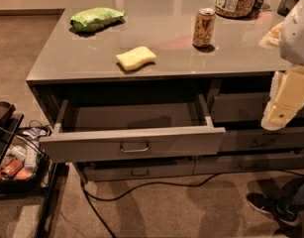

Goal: Close top drawer

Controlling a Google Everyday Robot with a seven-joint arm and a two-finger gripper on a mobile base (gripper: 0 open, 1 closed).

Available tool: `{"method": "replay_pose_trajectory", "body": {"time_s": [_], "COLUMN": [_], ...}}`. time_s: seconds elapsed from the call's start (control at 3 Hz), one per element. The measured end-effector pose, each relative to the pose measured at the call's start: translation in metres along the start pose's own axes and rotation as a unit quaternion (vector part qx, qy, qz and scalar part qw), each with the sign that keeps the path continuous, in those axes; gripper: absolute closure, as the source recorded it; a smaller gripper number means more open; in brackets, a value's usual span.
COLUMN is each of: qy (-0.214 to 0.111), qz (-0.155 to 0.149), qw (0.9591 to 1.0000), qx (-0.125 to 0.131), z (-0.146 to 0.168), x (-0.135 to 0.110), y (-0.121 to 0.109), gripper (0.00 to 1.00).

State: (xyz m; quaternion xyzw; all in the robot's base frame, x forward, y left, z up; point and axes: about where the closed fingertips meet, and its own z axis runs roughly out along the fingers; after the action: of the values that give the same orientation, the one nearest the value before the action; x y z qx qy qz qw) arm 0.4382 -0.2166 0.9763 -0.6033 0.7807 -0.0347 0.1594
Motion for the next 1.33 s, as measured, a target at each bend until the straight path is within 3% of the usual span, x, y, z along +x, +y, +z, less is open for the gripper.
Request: {"method": "replay_pose_trajectory", "body": {"time_s": [0.33, 0.67, 1.0, 1.33], "qy": [-0.002, -0.010, -0.014, -0.014], "qz": [0.006, 0.022, 0.017, 0.017], "qw": [1.0000, 0.9997, 0.9991, 0.9991], "qx": [0.004, -0.003, -0.035, -0.035], "z": [0.007, 0.038, 0.109, 0.109], "x": [0.002, 0.005, -0.006, -0.006], "y": [0.000, 0.011, 0.037, 0.037], "gripper": [0.00, 0.00, 0.00, 0.00]}}
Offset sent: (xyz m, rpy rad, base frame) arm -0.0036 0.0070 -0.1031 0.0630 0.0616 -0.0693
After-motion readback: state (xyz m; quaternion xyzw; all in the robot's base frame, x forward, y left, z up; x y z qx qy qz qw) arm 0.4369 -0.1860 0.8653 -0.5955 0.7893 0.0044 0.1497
